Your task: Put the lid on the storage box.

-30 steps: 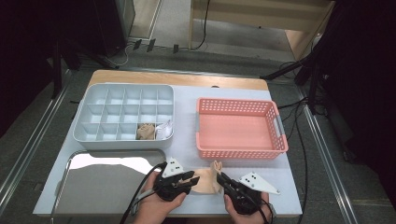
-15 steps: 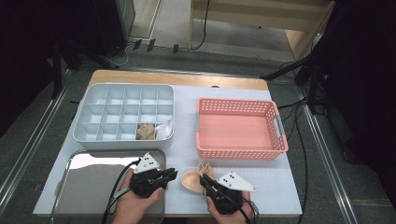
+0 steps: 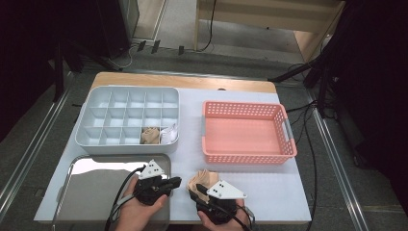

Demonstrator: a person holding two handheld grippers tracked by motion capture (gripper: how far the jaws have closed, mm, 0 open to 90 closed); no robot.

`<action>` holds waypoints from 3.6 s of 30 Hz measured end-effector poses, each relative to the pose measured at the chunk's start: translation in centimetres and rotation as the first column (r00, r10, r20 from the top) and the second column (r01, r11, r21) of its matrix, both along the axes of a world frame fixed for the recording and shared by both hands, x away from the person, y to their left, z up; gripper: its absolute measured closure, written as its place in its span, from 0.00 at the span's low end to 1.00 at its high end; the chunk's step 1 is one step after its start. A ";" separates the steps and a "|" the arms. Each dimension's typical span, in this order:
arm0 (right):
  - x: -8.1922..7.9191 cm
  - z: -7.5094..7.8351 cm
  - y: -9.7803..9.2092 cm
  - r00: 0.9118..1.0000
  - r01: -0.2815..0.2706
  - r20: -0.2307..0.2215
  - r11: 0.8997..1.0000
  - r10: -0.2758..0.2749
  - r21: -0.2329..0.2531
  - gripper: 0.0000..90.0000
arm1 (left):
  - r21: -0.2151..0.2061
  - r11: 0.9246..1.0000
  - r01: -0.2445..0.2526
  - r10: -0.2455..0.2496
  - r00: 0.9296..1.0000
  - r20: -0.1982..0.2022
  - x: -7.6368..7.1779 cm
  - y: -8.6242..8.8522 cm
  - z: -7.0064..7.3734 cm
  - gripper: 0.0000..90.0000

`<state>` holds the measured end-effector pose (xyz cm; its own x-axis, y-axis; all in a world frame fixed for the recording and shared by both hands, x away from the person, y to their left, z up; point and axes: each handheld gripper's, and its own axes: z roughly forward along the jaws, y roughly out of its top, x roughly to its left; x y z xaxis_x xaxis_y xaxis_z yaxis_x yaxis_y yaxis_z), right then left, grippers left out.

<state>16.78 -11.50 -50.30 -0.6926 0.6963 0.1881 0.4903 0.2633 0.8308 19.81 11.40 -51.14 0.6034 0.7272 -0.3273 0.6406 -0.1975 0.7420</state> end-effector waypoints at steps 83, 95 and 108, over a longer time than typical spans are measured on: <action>0.3 -2.6 -4.5 0.936 0.299 -0.178 0.953 -0.304 -0.052 0.83 | 0.193 0.978 0.080 -0.090 0.995 0.042 -0.9 -5.8 -0.3 0.98; 0.5 -2.5 -4.5 0.944 0.285 -0.154 0.957 -0.290 -0.057 0.94 | 0.150 0.986 0.075 -0.083 0.995 0.047 -1.2 -3.9 0.6 1.00; 0.2 -2.3 -5.7 0.928 0.334 -0.180 0.942 -0.326 0.018 0.74 | 0.132 0.990 0.056 -0.058 0.998 0.010 -0.8 -3.3 -0.6 1.00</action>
<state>16.99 -17.20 -52.56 -0.3793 0.8672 0.3227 0.6792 0.0241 0.7336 19.02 8.15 -51.75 0.6491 0.7277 -0.2218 0.6150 -0.3303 0.7160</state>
